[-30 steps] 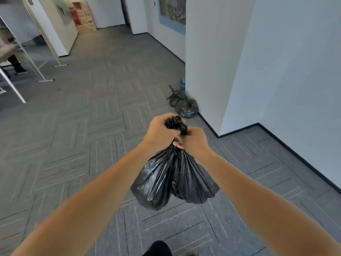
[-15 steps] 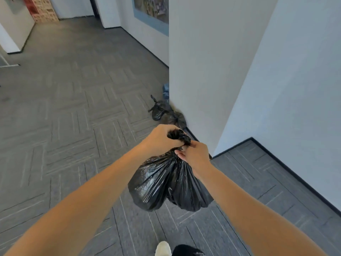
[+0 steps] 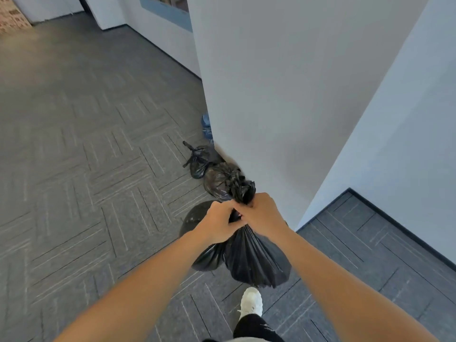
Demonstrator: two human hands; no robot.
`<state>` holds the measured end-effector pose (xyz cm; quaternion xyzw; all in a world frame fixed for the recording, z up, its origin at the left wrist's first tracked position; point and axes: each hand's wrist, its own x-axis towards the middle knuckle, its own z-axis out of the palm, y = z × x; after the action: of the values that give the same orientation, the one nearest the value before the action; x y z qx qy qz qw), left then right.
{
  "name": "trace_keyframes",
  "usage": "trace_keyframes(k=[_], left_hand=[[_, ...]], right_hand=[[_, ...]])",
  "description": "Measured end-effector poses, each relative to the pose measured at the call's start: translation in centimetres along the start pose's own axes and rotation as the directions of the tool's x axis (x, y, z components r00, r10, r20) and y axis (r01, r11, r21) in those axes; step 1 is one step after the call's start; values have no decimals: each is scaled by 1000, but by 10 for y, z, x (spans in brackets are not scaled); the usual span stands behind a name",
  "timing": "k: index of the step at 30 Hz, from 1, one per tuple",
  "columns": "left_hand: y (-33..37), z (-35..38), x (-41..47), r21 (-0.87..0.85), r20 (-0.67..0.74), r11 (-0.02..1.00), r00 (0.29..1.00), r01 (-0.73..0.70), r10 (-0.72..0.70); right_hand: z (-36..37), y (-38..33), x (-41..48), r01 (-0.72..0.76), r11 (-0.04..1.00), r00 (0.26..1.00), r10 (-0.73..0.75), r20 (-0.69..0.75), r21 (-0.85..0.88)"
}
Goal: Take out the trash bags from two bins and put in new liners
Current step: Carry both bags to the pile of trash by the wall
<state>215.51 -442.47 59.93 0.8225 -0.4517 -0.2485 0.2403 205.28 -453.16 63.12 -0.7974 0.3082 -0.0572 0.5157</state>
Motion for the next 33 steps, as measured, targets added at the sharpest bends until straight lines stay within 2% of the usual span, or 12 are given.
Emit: trace_keyframes(k=[4,6,8,11,17,23,28,33], left_hand=[[-24,-13,100,56,146,998,989,-41,32],[-22,-25,139,84,208,995,978,-49,31],[-23,-29,177,91,246,993,968,-78,54],[-41,-24,237,62,313,997,949,-49,27],[-124,16,364,75,455,996,891,-46,7],[-193,79,451,34,530,997,847,-64,36],[-244,142,497,63,508,996,861,-68,27],[-298,211,541,117,512,972,851,-206,119]], right_hand=[[-28,2,87,43,979,998,-32,57,-201],[-41,6,125,7,963,998,12,68,-271],[-49,19,162,-59,977,998,63,15,-203],[-52,44,219,-218,975,973,214,-86,-46],[-19,139,333,-482,840,842,523,-136,249],[18,210,395,-543,798,782,594,-189,262],[45,279,443,-576,779,760,622,-190,246],[87,357,482,-578,771,737,634,-234,267]])
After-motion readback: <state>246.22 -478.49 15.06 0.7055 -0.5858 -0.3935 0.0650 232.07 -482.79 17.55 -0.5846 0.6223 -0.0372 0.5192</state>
